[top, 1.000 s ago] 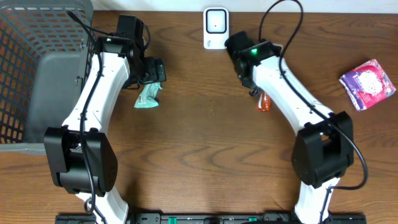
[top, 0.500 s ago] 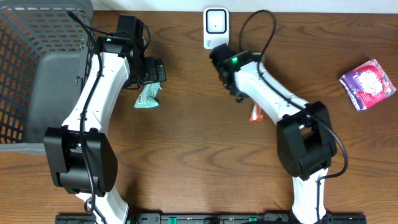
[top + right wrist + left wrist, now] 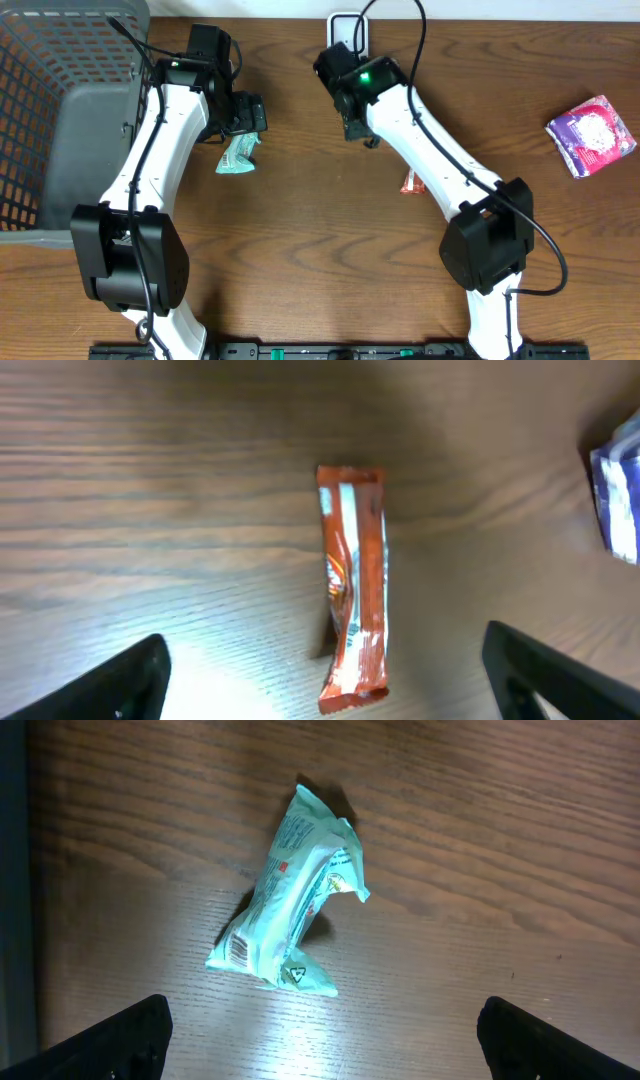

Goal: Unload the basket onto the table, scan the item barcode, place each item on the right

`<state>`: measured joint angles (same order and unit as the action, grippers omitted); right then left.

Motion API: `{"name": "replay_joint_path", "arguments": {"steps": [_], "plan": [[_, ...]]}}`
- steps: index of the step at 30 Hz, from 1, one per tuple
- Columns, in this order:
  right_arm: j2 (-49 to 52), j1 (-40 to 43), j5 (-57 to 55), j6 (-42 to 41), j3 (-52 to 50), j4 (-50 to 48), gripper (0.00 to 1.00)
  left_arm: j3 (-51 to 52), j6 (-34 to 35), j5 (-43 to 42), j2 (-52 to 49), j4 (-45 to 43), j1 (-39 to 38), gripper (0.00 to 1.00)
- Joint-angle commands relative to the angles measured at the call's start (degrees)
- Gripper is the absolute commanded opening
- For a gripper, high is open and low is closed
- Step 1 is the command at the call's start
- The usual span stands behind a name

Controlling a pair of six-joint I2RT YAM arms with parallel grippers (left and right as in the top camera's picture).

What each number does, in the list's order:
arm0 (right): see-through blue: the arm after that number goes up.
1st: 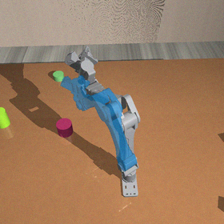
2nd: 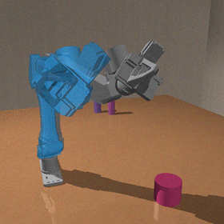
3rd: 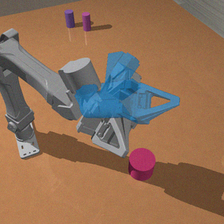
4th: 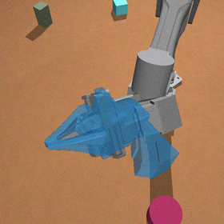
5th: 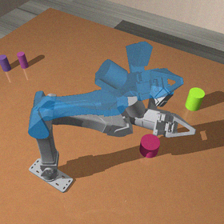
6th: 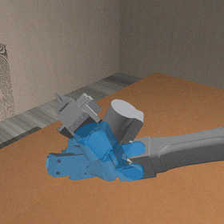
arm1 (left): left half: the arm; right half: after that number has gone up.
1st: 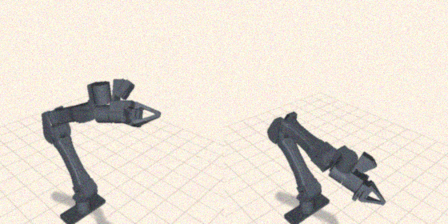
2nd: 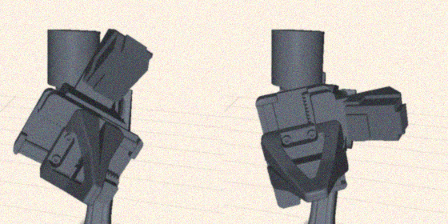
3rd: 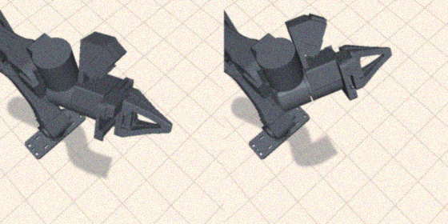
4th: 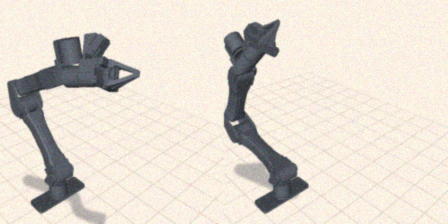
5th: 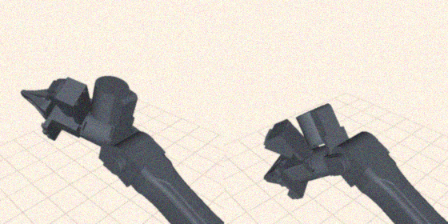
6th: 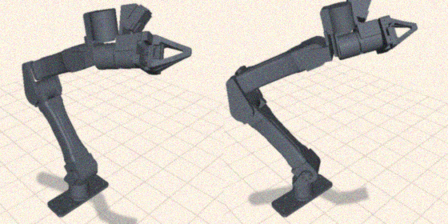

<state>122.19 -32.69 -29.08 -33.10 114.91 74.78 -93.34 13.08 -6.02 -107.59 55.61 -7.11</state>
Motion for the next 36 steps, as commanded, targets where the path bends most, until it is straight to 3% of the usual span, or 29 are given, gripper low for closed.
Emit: {"name": "replay_joint_path", "arguments": {"steps": [1, 14, 19, 22, 29, 36], "plan": [[-0.7, 0.0, 2.7, 3.7, 3.1, 0.8, 0.99, 0.2, -0.3, 0.5, -0.4, 0.3, 0.2, 0.98], [-0.7, 3.7, 6.9, 5.7, 3.5, 3.7, 0.99, 0.2, -0.3, 0.5, -0.4, 0.3, 0.2, 0.98], [-0.7, 5.6, 15.9, 14.6, 2.9, 3.6, 0.99, 0.2, -0.3, 0.5, -0.4, 0.3, 0.2, 0.98], [-0.7, 4.8, 12.7, 16.6, 1.5, 3.5, 0.99, 0.2, -0.4, 0.5, -0.4, 0.3, 0.2, 0.98], [-0.7, 3.2, 0.9, 9.8, -5.0, 2.8, 0.99, 0.2, -0.3, 0.5, -0.4, 0.3, 0.2, 0.98], [-0.6, 1.7, -5.1, 9.1, -11.5, -0.4, 0.99, 0.2, -0.4, 0.5, -0.4, 0.3, 0.2, 0.98]]}}
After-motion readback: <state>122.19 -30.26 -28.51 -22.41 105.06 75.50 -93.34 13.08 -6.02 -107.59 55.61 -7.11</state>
